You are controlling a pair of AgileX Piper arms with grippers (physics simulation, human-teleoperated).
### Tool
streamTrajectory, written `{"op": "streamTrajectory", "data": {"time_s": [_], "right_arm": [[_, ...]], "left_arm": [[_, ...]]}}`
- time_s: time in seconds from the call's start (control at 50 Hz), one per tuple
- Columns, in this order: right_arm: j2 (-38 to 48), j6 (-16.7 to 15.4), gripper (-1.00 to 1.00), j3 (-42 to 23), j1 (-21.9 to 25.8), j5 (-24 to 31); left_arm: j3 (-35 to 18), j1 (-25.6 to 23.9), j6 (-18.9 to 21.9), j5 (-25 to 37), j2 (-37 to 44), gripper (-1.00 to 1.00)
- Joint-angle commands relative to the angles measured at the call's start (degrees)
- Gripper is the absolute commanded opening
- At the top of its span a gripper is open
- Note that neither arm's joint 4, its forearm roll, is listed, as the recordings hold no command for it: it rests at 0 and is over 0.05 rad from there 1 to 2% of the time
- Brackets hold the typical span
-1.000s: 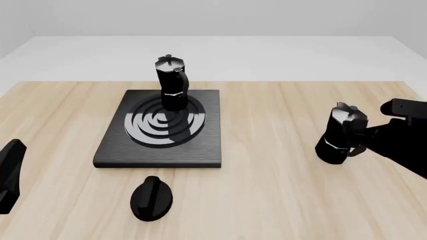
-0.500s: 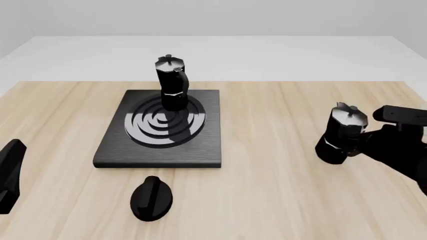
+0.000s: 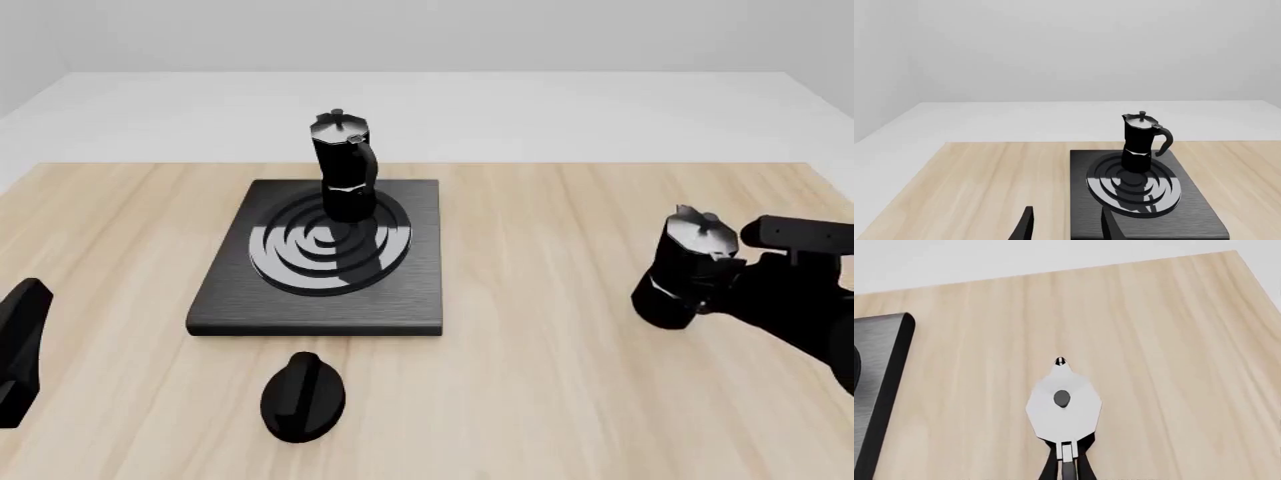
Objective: Put both moka pots on the stove.
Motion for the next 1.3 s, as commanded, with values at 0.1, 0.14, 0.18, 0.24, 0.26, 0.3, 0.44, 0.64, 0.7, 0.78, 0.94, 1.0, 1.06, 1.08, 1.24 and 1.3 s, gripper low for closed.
{"op": "streamTrajectory", "data": {"time_s": [0.1,0.14,0.18,0.24,0.26,0.3,0.44,0.64,0.7,0.78,0.94,1.0,1.06,1.08,1.24,1.3], "right_arm": [[-0.86,-0.81,-1.0,-0.23,0.44,0.09],[-0.76,-0.62,-1.0,-0.24,0.58,0.06],[-1.13,-0.62,-1.0,-0.31,0.69,0.31],[-2.24,-0.71,-1.0,-0.48,0.6,0.69],[-2.64,-0.75,-1.0,-0.72,0.57,1.18],[-4.21,-0.87,-1.0,-1.19,0.46,2.47],[-10.06,-1.16,-1.0,-2.47,0.82,6.72],[-16.32,-0.46,-1.0,-3.59,4.09,11.54],[-17.35,-0.21,-1.0,-4.09,5.12,12.63],[-19.48,-0.17,-1.0,-5.22,6.81,14.89],[-24.58,-0.88,-1.0,-10.52,12.75,20.79],[-25.02,-1.17,-1.0,-12.56,14.9,21.91],[-25.51,-1.79,-1.0,-13.87,17.18,22.25],[-25.47,-1.52,-1.0,-14.99,19.22,22.55],[-24.07,-2.83,-1.0,-18.69,26.22,23.0],[-23.16,-3.32,-1.0,-19.86,28.46,22.99]], "left_arm": [[0.0,0.0,-0.01,-0.01,0.02,1.0],[0.0,0.0,0.01,0.0,-0.01,1.0],[0.0,0.0,-0.01,0.0,0.01,1.0],[0.0,0.01,0.0,0.01,-0.02,1.0],[0.0,0.0,0.01,0.01,-0.01,1.0],[0.0,0.0,0.01,0.01,-0.02,1.0],[0.0,-0.01,0.0,0.0,0.0,1.0],[0.0,0.01,0.01,0.0,0.01,1.0],[0.0,0.0,0.01,0.0,0.0,1.0],[0.0,0.0,0.01,0.0,0.0,1.0],[0.0,0.01,0.01,0.01,-0.01,1.0],[0.0,0.0,0.0,0.0,0.0,1.0],[0.0,0.01,-0.01,0.0,0.0,1.0],[0.0,0.0,0.0,0.0,-0.01,1.0],[0.0,0.01,0.0,0.0,0.0,1.0],[0.0,0.02,0.0,0.01,-0.02,1.0]]}}
